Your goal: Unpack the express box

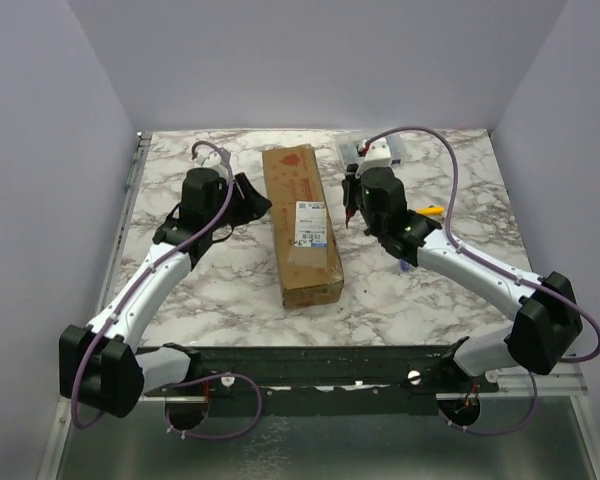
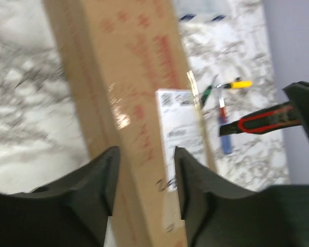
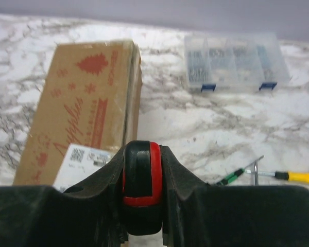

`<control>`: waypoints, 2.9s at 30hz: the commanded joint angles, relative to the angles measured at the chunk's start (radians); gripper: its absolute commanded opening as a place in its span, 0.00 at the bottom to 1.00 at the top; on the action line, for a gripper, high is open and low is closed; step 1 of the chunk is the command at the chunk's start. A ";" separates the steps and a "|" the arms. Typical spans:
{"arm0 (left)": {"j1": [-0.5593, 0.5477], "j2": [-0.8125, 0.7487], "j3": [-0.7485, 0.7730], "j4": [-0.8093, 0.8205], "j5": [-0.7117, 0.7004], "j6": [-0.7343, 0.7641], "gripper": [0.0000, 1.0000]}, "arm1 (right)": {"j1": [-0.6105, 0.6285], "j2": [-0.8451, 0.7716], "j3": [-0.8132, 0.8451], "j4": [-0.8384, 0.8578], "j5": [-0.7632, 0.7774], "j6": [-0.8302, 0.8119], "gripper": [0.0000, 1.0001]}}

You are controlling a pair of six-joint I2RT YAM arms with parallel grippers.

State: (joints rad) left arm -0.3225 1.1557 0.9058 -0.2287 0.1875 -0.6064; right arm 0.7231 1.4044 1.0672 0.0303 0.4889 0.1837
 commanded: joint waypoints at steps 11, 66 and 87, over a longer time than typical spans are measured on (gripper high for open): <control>0.002 0.559 0.358 0.251 0.268 0.003 0.00 | -0.005 0.308 0.333 0.378 0.087 -0.280 0.00; 0.012 0.617 0.268 0.208 0.142 -0.021 0.00 | -0.008 0.514 0.415 0.406 0.067 -0.285 0.00; 0.012 0.625 0.314 0.215 0.196 -0.031 0.00 | -0.007 0.469 0.395 0.178 0.057 -0.141 0.00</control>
State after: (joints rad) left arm -0.3164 1.7470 1.1988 0.0250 0.3717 -0.6502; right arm 0.7177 1.8679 1.4658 0.3393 0.5327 -0.0101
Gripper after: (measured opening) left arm 0.018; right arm 0.276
